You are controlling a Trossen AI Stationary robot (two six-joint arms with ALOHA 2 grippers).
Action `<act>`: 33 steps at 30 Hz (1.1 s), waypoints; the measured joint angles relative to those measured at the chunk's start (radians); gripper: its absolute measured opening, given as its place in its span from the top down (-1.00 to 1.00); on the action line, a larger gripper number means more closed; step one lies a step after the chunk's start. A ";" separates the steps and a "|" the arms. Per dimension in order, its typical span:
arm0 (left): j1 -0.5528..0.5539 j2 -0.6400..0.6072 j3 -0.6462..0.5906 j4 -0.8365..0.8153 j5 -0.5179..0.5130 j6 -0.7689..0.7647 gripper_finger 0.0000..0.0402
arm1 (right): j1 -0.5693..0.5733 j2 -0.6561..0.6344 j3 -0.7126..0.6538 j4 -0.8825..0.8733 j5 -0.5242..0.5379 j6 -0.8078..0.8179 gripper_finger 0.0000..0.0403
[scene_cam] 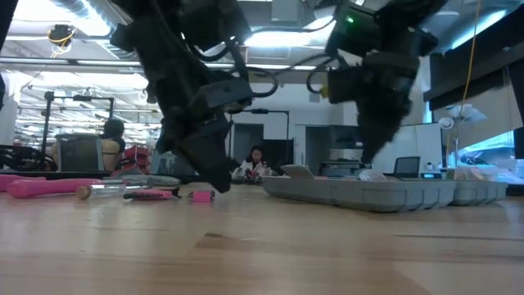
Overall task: Prefit tool cases
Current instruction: Remove the orange measuring tape from the gray prefit tool case
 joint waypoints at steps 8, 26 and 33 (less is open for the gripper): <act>0.087 0.000 0.000 0.002 0.049 0.078 1.00 | 0.051 0.000 -0.105 0.302 0.084 0.373 1.00; 0.119 0.070 0.000 0.155 0.081 0.075 1.00 | 0.047 0.086 -0.044 0.285 0.349 0.450 1.00; 0.121 0.074 0.000 0.192 0.080 0.009 1.00 | 0.042 0.090 -0.026 0.307 0.448 0.424 1.00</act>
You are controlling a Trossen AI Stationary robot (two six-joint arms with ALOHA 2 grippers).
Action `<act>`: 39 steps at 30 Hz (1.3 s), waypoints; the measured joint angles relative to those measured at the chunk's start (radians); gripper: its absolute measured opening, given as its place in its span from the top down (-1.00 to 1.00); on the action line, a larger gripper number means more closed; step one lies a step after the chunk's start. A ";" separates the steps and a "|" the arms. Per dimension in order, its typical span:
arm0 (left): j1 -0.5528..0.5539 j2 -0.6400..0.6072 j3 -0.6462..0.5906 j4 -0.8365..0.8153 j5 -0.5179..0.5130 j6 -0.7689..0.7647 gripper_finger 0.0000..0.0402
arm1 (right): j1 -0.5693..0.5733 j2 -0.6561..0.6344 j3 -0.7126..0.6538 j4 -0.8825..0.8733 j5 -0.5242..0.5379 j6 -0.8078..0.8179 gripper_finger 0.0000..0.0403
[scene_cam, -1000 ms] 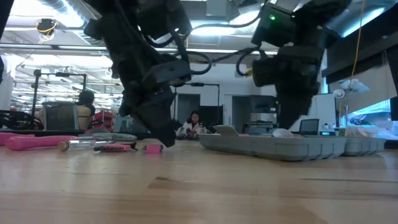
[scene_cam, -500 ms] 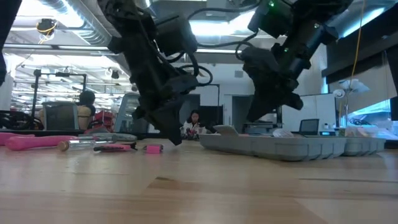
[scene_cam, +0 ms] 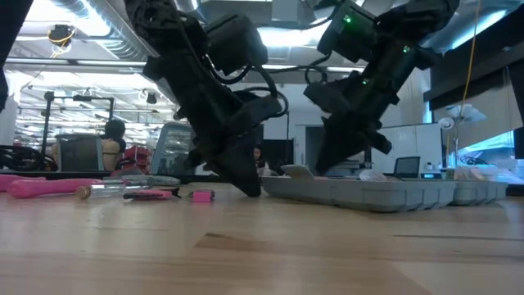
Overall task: Prefit tool cases
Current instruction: Remove the orange measuring tape from the gray prefit tool case
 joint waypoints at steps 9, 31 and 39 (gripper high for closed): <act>-0.077 0.030 0.000 0.099 -0.049 -0.076 1.00 | -0.063 0.045 0.005 0.048 -0.106 -0.036 1.00; -0.061 0.132 0.001 0.267 -0.092 -0.238 1.00 | -0.072 0.089 0.000 0.103 -0.397 -0.017 1.00; -0.069 0.133 0.003 0.254 -0.105 -0.172 1.00 | -0.148 0.018 0.009 0.210 -0.639 0.019 1.00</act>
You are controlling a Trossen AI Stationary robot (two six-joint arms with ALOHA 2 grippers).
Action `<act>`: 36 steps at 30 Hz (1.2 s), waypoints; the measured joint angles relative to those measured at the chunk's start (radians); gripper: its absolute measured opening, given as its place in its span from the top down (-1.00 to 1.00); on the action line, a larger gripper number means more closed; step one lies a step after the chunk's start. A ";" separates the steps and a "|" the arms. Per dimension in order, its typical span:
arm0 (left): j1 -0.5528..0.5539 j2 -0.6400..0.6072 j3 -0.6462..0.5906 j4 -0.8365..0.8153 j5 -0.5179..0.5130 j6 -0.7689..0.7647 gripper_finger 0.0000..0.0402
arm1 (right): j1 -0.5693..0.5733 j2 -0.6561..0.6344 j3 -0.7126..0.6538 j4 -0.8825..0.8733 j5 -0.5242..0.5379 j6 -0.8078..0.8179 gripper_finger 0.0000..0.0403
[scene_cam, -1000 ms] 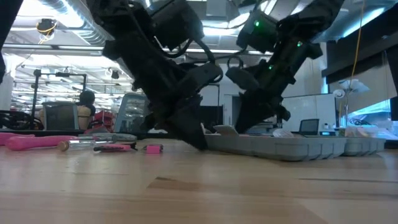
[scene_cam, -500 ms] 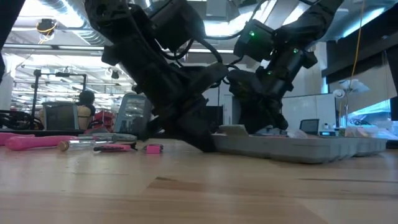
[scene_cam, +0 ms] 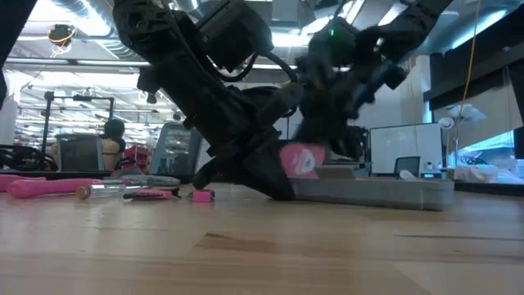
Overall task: Prefit tool cases
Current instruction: Remove the orange measuring tape from the gray prefit tool case
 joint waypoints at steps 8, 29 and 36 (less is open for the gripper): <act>-0.002 -0.022 -0.001 -0.006 0.008 0.068 1.00 | -0.069 -0.134 -0.003 -0.124 -0.028 -0.085 1.00; -0.018 -0.223 -0.004 -0.310 0.066 0.366 1.00 | 0.183 -0.179 -0.002 -0.163 0.225 -0.510 0.00; -0.018 -0.221 -0.003 -0.319 0.009 0.379 1.00 | 0.275 -0.049 0.072 -0.171 0.477 -0.634 -0.39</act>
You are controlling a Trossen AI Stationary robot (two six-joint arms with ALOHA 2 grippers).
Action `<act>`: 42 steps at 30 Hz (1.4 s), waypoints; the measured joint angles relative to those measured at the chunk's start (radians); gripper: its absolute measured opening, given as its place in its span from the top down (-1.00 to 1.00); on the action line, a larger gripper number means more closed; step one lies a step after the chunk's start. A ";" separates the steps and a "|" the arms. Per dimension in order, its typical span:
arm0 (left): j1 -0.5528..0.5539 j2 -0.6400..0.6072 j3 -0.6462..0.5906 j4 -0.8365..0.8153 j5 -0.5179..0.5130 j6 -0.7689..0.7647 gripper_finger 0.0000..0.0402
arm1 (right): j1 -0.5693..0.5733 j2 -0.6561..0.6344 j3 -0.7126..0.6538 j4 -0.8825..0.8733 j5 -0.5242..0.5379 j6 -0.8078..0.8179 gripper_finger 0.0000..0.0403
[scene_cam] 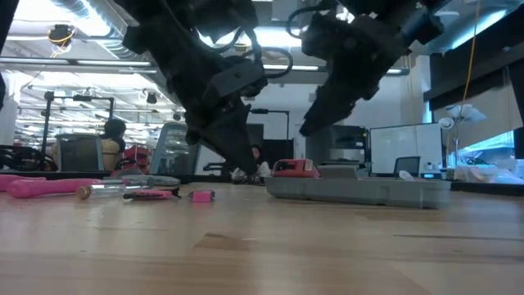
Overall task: Prefit tool cases
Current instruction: Remove the orange measuring tape from the gray prefit tool case
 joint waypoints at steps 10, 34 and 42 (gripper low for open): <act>-0.032 0.001 0.000 -0.092 0.000 -0.081 1.00 | 0.025 0.190 0.169 -0.122 0.121 -0.024 -0.43; -0.136 -0.172 0.001 -0.223 -0.110 -0.077 1.00 | -0.048 0.160 0.244 -0.284 0.028 0.189 -0.43; -0.153 -0.177 0.001 -0.231 -0.108 -0.075 1.00 | -0.201 0.119 0.244 -0.434 -0.059 0.138 -0.42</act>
